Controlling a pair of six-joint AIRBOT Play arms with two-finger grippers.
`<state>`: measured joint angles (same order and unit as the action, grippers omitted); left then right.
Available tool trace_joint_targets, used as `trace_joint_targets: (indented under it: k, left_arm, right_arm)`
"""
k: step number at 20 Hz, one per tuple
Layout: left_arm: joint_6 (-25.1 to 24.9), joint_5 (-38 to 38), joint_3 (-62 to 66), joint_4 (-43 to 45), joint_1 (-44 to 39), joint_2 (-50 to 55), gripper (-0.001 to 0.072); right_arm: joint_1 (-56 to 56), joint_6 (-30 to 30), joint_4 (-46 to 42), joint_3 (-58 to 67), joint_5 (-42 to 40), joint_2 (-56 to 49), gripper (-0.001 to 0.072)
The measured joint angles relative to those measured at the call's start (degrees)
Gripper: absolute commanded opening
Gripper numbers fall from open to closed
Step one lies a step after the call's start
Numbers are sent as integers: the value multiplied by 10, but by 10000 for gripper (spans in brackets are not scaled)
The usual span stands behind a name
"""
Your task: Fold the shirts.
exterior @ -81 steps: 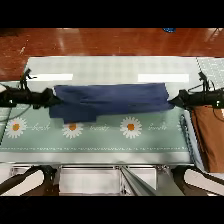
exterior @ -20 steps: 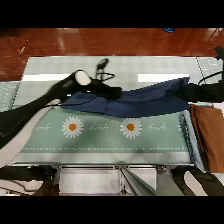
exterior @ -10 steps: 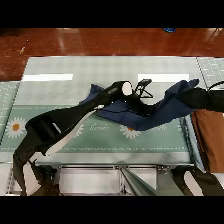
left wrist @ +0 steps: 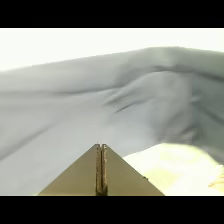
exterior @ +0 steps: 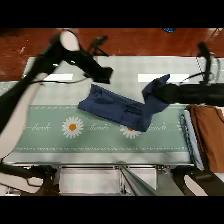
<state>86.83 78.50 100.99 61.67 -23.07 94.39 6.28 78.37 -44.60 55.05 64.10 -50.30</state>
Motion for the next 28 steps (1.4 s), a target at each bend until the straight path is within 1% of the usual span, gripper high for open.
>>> trace_joint_targets:
  k: [2, 4, 6, 8, 9, 10, 11, 12, 14, 16, 18, 19, 21, 23, 25, 26, 27, 28]
  left_arm:
    - [0, 15, -33, 40, 39, -93, 14]
    - [2, 19, -84, 65, 63, -196, 14]
    - [8, 3, -151, 75, 75, -299, 14]
    - [28, -31, -232, 89, 83, -395, 14]
    - [41, -48, -277, 91, 84, -438, 14]
    - [55, -63, -317, 91, 85, -474, 14]
    - [68, -78, -360, 92, 87, -507, 14]
    - [79, -92, -402, 92, 88, -533, 14]
    - [90, -115, -468, 81, 89, -564, 15]
    - [96, -138, -523, 72, 90, -578, 15]
    - [101, -164, -562, 64, 89, -582, 15]
    - [102, -176, -577, 63, 89, -581, 15]
    - [103, -193, -594, 60, 89, -576, 15]
    - [105, -208, -603, 57, 90, -571, 15]
    - [105, -219, -608, 56, 90, -565, 15]
    - [105, -224, -610, 56, 89, -561, 15]
    - [105, -231, -610, 56, 89, -558, 15]
    - [105, -235, -611, 55, 89, -553, 15]
  right_arm:
    - [54, 0, 23, 22, -55, -67, 18]
    - [97, -1, 38, 62, -92, -145, 18]
    - [135, -3, 54, 119, -113, -232, 18]
    - [165, -4, 80, 177, -127, -315, 18]
    - [178, -5, 95, 205, -131, -355, 40]
    - [189, -6, 111, 227, -135, -389, 170]
    - [200, -8, 127, 248, -139, -421, 384]
    - [209, -8, 138, 264, -142, -451, 413]
    - [219, -10, 158, 282, -138, -494, 412]
    - [216, -10, 166, 292, -119, -512, 412]
    - [190, -9, 163, 297, -74, -507, 412]
    - [170, -7, 152, 299, -50, -494, 413]
    - [122, 12, 87, 295, 2, -447, 413]
    - [76, 64, -49, 256, 34, -369, 413]
    - [46, 144, -204, 173, 30, -282, 413]
    - [34, 190, -269, 112, 13, -233, 412]
    - [25, 227, -308, 50, -22, -190, 412]
    - [19, 252, -321, -7, -54, -158, 412]
